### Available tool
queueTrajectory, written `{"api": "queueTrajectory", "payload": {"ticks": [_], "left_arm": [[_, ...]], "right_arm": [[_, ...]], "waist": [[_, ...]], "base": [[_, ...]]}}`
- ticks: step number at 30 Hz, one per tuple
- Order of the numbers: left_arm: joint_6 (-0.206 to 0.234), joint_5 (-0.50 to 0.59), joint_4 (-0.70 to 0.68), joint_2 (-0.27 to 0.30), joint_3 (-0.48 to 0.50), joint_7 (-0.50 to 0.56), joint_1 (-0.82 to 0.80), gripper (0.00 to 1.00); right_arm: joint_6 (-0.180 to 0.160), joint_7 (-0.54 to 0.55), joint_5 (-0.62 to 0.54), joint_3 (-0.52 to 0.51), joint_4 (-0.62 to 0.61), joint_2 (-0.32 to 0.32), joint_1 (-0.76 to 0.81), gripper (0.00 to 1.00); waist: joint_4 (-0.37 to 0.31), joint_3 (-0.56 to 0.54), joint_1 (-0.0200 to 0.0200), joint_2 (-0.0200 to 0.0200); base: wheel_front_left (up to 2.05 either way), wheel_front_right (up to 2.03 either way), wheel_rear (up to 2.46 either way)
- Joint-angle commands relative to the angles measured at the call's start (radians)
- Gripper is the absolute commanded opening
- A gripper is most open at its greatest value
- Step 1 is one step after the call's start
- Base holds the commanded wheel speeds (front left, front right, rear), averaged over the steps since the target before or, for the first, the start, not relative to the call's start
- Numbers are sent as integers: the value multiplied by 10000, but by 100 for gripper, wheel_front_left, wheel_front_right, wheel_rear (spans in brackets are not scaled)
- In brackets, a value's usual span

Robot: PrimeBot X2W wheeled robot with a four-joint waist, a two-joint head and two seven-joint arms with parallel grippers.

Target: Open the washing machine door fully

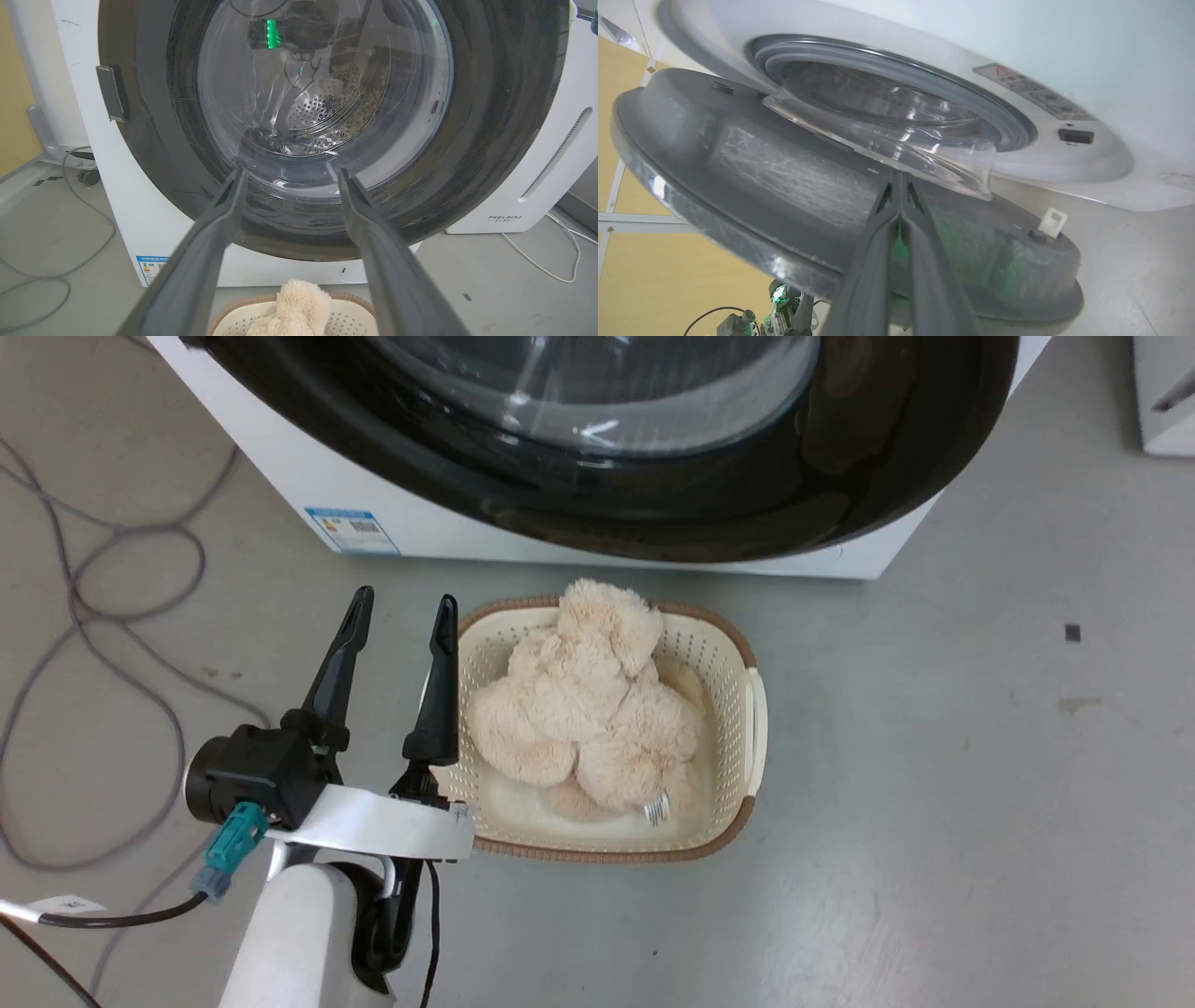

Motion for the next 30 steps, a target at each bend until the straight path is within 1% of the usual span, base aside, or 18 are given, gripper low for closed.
{"api": "queueTrajectory", "payload": {"ticks": [1,10,21,30], "left_arm": [[-24,18,50,10,-28,-55,-27,100],[-17,359,386,10,40,-55,543,100],[14,568,773,10,40,-55,1260,100],[35,770,1045,20,46,-55,1880,100]], "right_arm": [[10,77,124,-16,-87,59,272,0],[10,586,543,-5,-927,268,2095,0],[10,1084,951,62,-2335,486,4443,0],[10,1568,1263,-199,-3508,584,6119,0]], "waist": [[-8,-231,0,0],[-41,-1255,0,0],[30,-2427,0,0],[79,-3196,0,0]], "base": [[0,0,0],[0,0,0],[0,0,0],[0,0,0]]}}
